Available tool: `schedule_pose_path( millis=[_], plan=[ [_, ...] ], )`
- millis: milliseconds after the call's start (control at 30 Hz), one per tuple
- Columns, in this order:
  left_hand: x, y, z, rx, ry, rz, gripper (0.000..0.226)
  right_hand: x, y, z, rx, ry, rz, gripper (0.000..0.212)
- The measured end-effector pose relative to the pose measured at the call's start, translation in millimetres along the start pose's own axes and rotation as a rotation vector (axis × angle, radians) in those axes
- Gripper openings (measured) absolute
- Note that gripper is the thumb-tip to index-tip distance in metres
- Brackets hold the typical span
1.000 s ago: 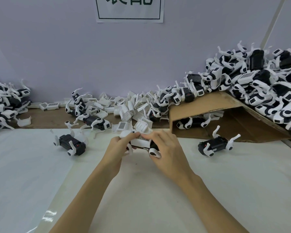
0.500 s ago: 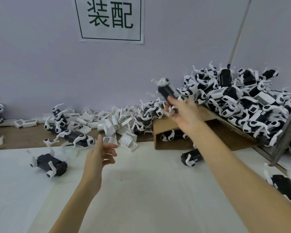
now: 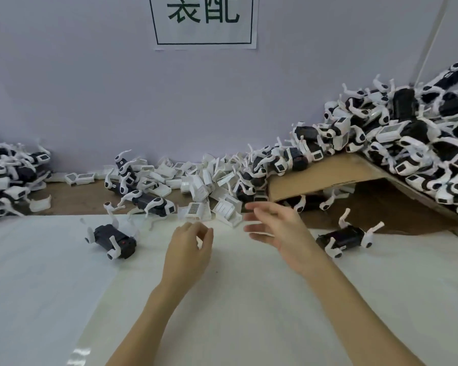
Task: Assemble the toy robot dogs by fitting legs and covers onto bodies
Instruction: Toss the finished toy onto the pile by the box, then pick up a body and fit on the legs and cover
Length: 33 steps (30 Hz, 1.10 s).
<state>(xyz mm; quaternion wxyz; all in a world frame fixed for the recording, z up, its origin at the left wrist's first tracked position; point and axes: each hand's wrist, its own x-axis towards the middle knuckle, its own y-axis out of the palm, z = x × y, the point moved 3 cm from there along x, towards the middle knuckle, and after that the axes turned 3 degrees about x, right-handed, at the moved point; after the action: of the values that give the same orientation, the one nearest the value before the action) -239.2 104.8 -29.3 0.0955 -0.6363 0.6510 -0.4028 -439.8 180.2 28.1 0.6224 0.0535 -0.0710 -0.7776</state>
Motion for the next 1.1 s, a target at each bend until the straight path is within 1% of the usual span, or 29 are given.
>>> schedule_pose_path(
  millis=[67,133,167,233,333,367,433,467,567,633,667,733,800,867,933,967,1000,1067,1100],
  plan=[
    [-1.9,3.3,2.4,0.114,0.044,0.005,0.015,-4.8,7.1,-29.7,0.059,0.035,-0.036,0.021],
    [-2.8,3.1,2.7,0.241,0.081,-0.033,0.014,-3.9,8.9,-42.8,0.122,0.064,-0.088,0.023],
    [-2.3,1.2,2.9,0.316,0.098,-0.067,0.018,-3.4,9.2,-47.1,0.134,0.075,-0.105,0.023],
    [3.8,-8.9,8.5,0.435,0.083,-0.140,0.035,-2.7,10.9,-53.4,0.145,0.091,-0.096,0.024],
    [20.2,-32.8,24.6,0.488,-0.023,-0.240,0.055,-2.1,14.1,-57.0,0.132,0.120,-0.062,0.027],
    [27.2,-36.8,29.4,0.507,-0.042,-0.243,0.060,-0.5,14.6,-56.5,0.132,0.121,-0.061,0.028],
    [41.6,-38.5,37.0,0.582,-0.060,-0.183,0.068,1.5,16.0,-56.2,0.145,0.126,-0.058,0.028],
    [50.6,-37.2,40.0,0.631,-0.065,-0.129,0.068,2.4,16.3,-55.7,0.144,0.126,-0.052,0.028],
    [77.4,-31.3,48.2,0.797,-0.111,0.090,0.068,0.5,13.9,-55.7,0.110,0.127,-0.043,0.027],
    [89.7,-28.5,52.3,0.826,-0.123,0.188,0.069,-1.3,12.3,-55.0,0.094,0.127,-0.050,0.027],
    [94.3,-28.9,52.3,0.798,-0.114,0.195,0.066,-1.4,12.0,-54.0,0.096,0.128,-0.055,0.028],
    [99.3,-31.6,48.5,0.754,-0.061,0.149,0.053,-1.6,10.9,-53.1,0.105,0.128,-0.061,0.028],
    [97.3,-34.6,38.2,0.752,0.024,0.063,0.046,-2.8,10.8,-52.0,0.111,0.127,-0.056,0.028],
    [87.0,-35.8,22.0,0.667,0.108,-0.065,0.044,-2.7,9.9,-51.9,0.122,0.122,-0.047,0.028],
    [67.2,-33.0,0.5,0.458,0.248,-0.210,0.042,-1.9,8.8,-49.3,0.145,0.110,-0.053,0.025],
    [54.2,-30.2,-11.3,0.313,0.319,-0.257,0.041,-1.5,8.3,-48.0,0.165,0.100,-0.063,0.023],
    [40.7,-26.7,-23.2,0.153,0.377,-0.271,0.040,-0.8,7.7,-46.7,0.192,0.088,-0.081,0.021],
    [13.6,-16.0,-44.1,-0.170,0.442,-0.214,0.038,0.3,5.4,-44.6,0.260,0.065,-0.127,0.018],
    [1.2,-9.3,-51.6,-0.316,0.430,-0.162,0.037,1.2,2.9,-44.1,0.291,0.054,-0.137,0.024]
  ],
)
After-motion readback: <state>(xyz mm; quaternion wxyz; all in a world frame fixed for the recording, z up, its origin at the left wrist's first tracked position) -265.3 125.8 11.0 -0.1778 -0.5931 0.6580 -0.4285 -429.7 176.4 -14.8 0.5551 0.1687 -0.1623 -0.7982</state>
